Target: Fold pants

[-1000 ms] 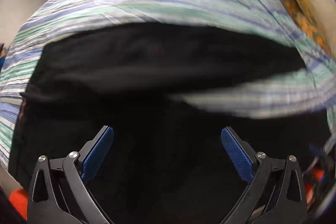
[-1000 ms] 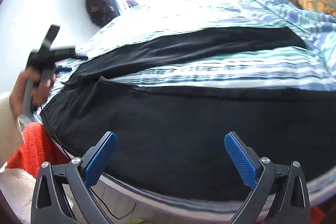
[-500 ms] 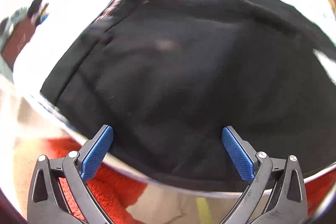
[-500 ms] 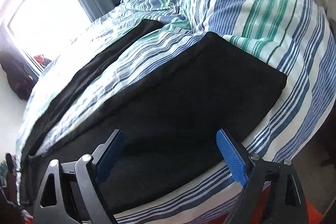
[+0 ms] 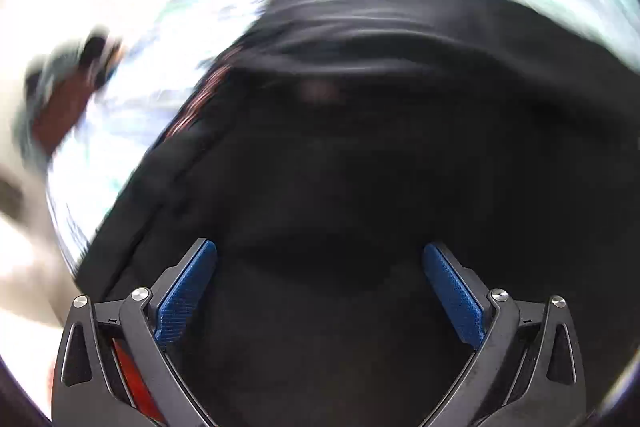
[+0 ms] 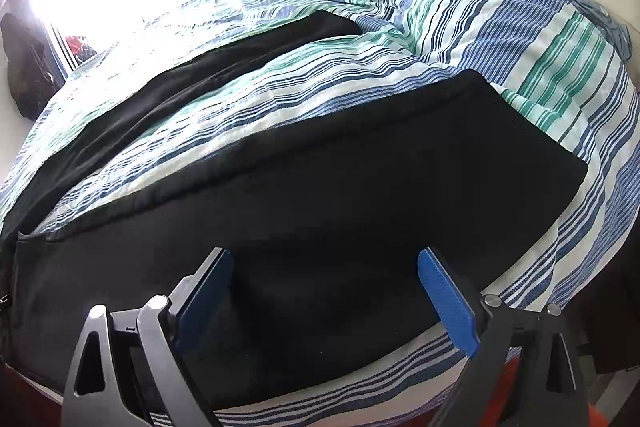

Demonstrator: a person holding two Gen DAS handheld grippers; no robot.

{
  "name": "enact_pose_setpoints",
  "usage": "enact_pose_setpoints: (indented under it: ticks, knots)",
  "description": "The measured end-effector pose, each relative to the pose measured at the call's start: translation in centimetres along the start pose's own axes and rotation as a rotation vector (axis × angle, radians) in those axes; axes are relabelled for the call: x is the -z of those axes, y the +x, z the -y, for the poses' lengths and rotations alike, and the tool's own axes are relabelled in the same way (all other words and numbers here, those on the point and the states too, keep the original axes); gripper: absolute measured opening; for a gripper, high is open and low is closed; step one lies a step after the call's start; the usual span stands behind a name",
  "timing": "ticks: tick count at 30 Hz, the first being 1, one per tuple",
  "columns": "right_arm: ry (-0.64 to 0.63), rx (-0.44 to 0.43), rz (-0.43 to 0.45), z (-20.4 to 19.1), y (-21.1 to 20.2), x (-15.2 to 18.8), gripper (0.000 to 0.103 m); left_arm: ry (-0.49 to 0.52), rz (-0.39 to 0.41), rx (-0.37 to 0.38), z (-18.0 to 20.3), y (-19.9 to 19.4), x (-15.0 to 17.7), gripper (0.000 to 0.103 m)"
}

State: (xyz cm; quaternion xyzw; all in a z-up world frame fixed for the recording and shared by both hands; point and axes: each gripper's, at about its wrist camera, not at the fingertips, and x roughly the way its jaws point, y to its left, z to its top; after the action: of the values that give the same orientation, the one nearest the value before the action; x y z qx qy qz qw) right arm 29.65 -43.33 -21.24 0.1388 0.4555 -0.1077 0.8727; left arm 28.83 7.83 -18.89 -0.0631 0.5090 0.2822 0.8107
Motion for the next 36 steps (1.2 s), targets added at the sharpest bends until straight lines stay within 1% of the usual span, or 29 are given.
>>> enact_pose_setpoints:
  ticks: [1,2,4,5,7,10,12,13,14,15,16,17,18,19,22,23,26,29,30,31,33,34,35,36]
  knots:
    - [-0.011,0.002,0.000,0.0,0.0,0.0,0.094,-0.056,-0.009,0.006,-1.2,-0.1,-0.2,0.103]
    - [-0.022,0.005,0.000,-0.1,-0.1,0.2,0.094,-0.065,-0.013,0.029,-1.6,-0.5,-0.5,0.103]
    - [-0.034,0.003,0.003,0.0,-0.2,0.3,0.096,-0.034,-0.002,0.022,-1.4,-1.6,-0.8,0.102]
    - [-0.035,0.004,0.003,0.0,-0.1,0.3,0.096,-0.017,0.027,0.035,-1.1,-2.0,-1.2,0.102]
    - [-0.033,0.005,0.002,-0.2,-0.1,0.4,0.098,0.011,0.089,0.102,0.7,-3.6,-2.5,0.102]
    - [-0.032,0.016,-0.003,-0.4,0.1,0.3,0.101,0.027,0.145,0.183,2.5,-5.4,-5.4,0.102]
    - [-0.027,0.020,-0.004,-0.6,0.3,0.1,0.102,0.023,0.137,0.200,4.4,-5.1,-7.8,0.102]
    - [-0.026,0.022,-0.005,-0.6,0.4,0.0,0.102,0.024,0.111,0.199,5.2,-4.3,-8.3,0.102]
    - [-0.027,0.024,-0.004,-0.6,0.5,0.0,0.103,0.030,0.066,0.195,6.1,-3.1,-8.7,0.102]
    - [-0.029,0.025,-0.003,-0.6,0.5,0.0,0.103,0.041,0.017,0.173,6.2,-1.9,-8.8,0.102]
    - [-0.032,0.024,-0.002,-0.6,0.5,0.1,0.103,0.055,-0.040,0.137,6.3,0.1,-8.5,0.103]
    - [-0.034,0.022,-0.002,-0.6,0.4,0.1,0.103,0.060,-0.089,0.154,6.2,1.7,-8.2,0.103]
    - [-0.035,0.019,-0.001,-0.6,0.4,0.2,0.103,0.058,-0.084,0.192,5.9,2.4,-7.6,0.103]
    - [-0.038,0.016,-0.001,-0.5,0.4,0.2,0.103,0.065,-0.049,0.208,6.1,2.5,-7.7,0.103]
    - [-0.049,0.010,0.001,-0.5,0.3,0.4,0.103,0.050,-0.051,0.191,6.0,1.4,-7.8,0.102]
    - [-0.051,0.009,0.001,-0.5,0.3,0.4,0.103,0.046,-0.033,0.189,6.1,1.0,-8.1,0.102]
    - [-0.041,0.003,0.002,-0.4,0.2,0.3,0.103,0.052,0.056,0.214,6.7,-1.9,-8.5,0.102]
    - [-0.029,0.011,0.001,-0.5,0.3,0.2,0.103,0.071,0.100,0.232,7.9,-3.0,-8.8,0.102]
    - [-0.030,0.018,0.000,-0.6,0.4,0.2,0.103,0.088,0.099,0.229,8.4,-2.5,-8.6,0.102]
    - [-0.033,0.027,0.000,-0.7,0.4,0.2,0.103,0.110,0.080,0.219,9.0,-1.6,-8.2,0.102]
    - [-0.034,0.035,-0.001,-0.8,0.5,0.2,0.103,0.145,-0.006,0.201,9.8,1.0,-7.3,0.103]
    - [-0.031,0.033,0.001,-0.8,0.3,0.1,0.103,0.126,-0.015,0.224,9.3,1.6,-6.6,0.103]
    - [-0.028,0.036,0.009,-0.8,0.0,0.0,0.103,0.102,0.017,0.239,8.6,1.2,-6.3,0.103]
    - [-0.030,0.059,0.034,-0.9,-0.8,-0.2,0.102,0.093,0.026,0.241,8.4,0.7,-6.2,0.103]
